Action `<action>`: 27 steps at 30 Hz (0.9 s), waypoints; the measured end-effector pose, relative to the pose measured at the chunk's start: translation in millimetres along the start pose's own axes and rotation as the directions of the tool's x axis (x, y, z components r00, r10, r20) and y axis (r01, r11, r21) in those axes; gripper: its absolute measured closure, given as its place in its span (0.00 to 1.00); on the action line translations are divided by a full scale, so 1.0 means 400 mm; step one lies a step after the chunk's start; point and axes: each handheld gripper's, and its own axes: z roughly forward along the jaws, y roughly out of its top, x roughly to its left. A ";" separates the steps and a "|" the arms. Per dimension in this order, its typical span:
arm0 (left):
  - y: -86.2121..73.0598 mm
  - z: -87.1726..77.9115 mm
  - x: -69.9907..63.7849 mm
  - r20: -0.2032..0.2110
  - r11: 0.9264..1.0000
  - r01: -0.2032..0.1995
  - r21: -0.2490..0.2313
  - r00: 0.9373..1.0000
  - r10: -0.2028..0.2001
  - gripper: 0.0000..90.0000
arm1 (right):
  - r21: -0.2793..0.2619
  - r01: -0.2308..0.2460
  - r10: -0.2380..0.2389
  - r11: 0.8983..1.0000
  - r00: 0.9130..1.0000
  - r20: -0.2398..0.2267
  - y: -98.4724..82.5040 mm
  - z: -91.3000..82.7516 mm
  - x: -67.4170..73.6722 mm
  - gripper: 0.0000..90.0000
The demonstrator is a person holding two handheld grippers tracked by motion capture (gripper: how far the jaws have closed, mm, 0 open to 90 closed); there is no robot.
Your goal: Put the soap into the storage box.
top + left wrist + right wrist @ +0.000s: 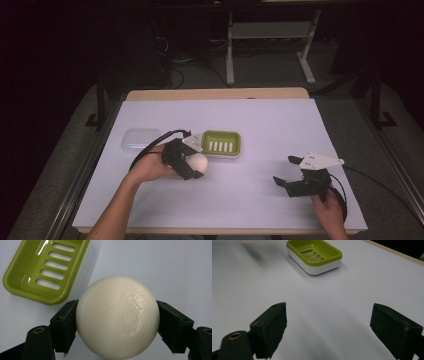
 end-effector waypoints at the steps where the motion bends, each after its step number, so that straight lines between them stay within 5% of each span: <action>1: 0.000 0.000 0.000 0.000 1.000 0.000 0.000 1.000 0.000 0.27 | 0.000 0.000 0.000 1.000 1.000 0.000 0.000 0.000 0.000 0.15; 12: 0.039 0.010 0.038 0.021 1.000 0.009 -0.017 1.000 -0.008 0.27 | -0.005 -0.010 0.010 1.000 1.000 -0.005 -0.002 -0.002 -0.007 0.15; 27: 0.096 0.008 0.090 -0.002 1.000 -0.005 -0.024 1.000 0.005 0.27 | -0.010 -0.009 0.009 1.000 1.000 -0.007 -0.003 -0.001 -0.008 0.15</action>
